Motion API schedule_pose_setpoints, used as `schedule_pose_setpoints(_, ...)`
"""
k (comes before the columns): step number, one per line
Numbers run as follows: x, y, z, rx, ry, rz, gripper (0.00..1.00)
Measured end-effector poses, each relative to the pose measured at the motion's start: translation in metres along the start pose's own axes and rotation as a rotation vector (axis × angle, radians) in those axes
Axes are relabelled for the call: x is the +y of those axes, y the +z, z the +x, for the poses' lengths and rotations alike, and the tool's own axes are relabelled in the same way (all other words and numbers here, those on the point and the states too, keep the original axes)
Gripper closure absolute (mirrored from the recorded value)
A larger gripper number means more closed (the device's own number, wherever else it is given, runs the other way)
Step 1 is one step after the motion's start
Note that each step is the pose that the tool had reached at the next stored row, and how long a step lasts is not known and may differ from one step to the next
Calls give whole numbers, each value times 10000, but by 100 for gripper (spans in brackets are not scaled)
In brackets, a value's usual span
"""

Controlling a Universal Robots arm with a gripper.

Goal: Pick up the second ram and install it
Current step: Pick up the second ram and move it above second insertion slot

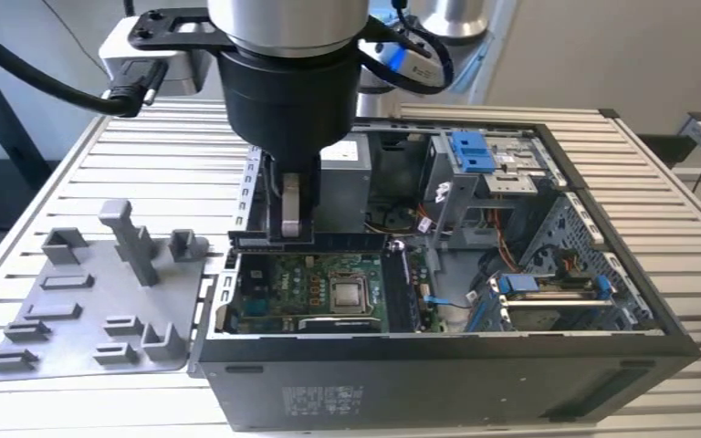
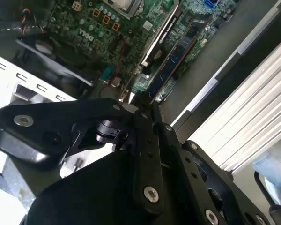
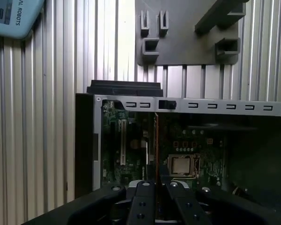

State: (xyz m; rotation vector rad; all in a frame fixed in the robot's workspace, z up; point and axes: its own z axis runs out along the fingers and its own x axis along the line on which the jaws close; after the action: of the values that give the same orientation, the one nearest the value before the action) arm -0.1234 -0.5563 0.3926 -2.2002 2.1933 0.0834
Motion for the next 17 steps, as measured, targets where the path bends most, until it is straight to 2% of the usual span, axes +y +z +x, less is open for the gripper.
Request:
schedule_pose_setpoints(6,-238,-3,1,0,-3,0,86)
schedule_pose_setpoints(17,-718,-10,2,0,-3,0,86)
